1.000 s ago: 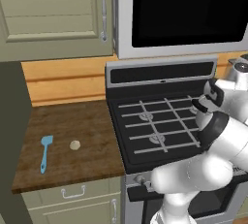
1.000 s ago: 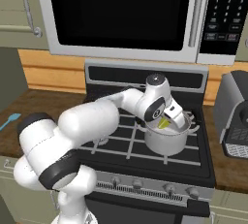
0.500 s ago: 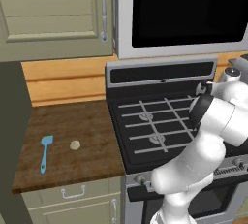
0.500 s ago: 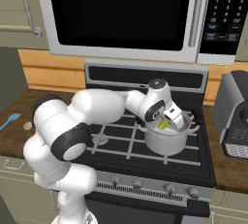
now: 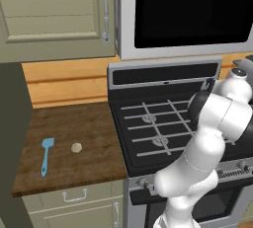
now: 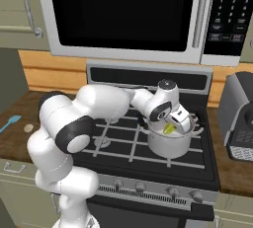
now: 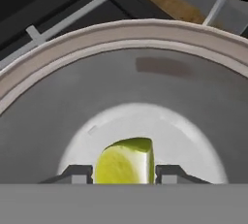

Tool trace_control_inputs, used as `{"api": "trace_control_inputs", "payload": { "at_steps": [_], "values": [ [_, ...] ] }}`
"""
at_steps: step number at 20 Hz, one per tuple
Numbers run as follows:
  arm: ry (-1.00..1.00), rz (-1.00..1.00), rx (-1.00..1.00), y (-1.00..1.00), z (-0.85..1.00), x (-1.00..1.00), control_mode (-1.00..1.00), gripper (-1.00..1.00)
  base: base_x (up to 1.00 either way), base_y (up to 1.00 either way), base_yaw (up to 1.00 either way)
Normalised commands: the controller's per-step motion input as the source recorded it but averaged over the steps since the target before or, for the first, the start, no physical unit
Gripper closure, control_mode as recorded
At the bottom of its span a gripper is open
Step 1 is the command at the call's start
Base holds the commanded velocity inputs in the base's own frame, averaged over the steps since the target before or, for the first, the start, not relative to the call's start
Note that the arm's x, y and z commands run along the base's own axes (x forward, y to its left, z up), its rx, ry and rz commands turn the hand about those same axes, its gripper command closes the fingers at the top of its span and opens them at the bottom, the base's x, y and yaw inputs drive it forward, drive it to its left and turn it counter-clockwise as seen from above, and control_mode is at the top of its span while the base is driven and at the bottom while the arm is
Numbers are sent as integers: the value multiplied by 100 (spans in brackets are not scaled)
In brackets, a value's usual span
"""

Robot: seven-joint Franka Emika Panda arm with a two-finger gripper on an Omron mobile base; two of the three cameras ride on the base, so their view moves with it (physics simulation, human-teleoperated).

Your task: Put the lemon wedge and garlic in the pot. Retrieve the spatula and lightly stir the vegetables in the pot.

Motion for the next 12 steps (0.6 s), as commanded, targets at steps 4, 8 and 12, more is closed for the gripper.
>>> {"api": "trace_control_inputs", "payload": {
  "at_steps": [4, 8, 12],
  "values": [
    [-1, 5, 2, 0, 21, -13, -100, -100, 0, 0, 0],
    [-16, 4, 2, 7, 72, -76, -100, -100, 0, 0, 0],
    [-19, 2, 0, 35, 100, -96, -100, -100, 0, 0, 0]
  ]
}}
